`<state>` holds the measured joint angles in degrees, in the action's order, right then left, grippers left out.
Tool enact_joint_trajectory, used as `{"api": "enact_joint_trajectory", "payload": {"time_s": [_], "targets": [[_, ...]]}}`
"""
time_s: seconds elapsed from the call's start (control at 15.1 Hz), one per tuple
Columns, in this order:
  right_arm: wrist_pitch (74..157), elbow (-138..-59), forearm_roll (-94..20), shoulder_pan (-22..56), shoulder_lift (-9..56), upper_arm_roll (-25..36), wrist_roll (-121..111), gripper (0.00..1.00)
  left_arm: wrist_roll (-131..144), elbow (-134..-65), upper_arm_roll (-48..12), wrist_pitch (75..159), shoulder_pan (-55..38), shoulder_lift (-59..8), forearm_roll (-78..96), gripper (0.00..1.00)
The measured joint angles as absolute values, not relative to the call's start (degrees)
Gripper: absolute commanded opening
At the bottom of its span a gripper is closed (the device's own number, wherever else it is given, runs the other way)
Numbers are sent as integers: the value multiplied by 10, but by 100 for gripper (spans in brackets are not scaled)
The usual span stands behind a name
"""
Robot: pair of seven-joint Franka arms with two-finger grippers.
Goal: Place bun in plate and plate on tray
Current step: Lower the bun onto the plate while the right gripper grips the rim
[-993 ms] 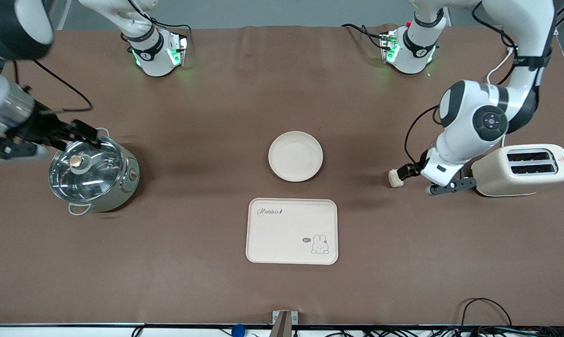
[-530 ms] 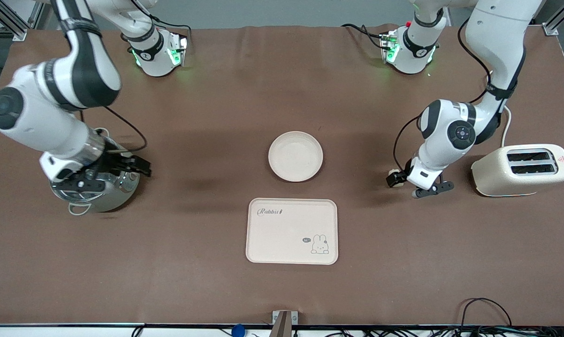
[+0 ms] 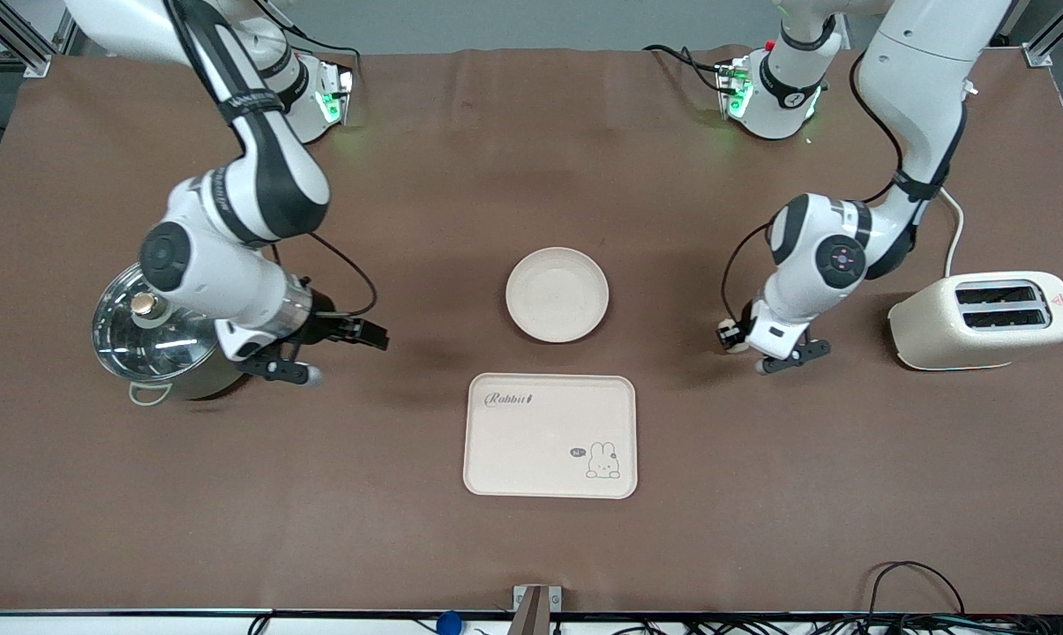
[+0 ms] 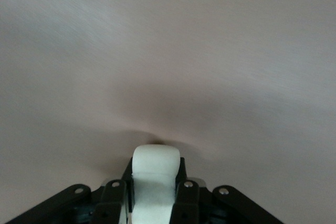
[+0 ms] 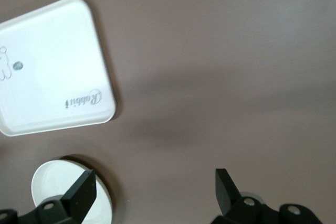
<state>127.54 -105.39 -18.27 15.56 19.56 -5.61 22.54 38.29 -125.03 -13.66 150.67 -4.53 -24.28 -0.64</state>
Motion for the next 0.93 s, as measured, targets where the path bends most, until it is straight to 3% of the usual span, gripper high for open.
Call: {"api": "enact_joint_trajectory", "payload": {"time_s": [0.4, 0.66, 0.93], "targets": [[1335, -1058, -186, 264, 248, -56, 301, 100, 596, -1125, -151, 1341, -169, -231, -6, 29], [1374, -1064, -186, 326, 280, -56, 347, 100, 687, -1069, -152, 1328, -234, -263, -6, 31], [1379, -1083, -186, 354, 291, -56, 353, 97, 726, -1020, -151, 1341, -262, -335, -6, 46]]}}
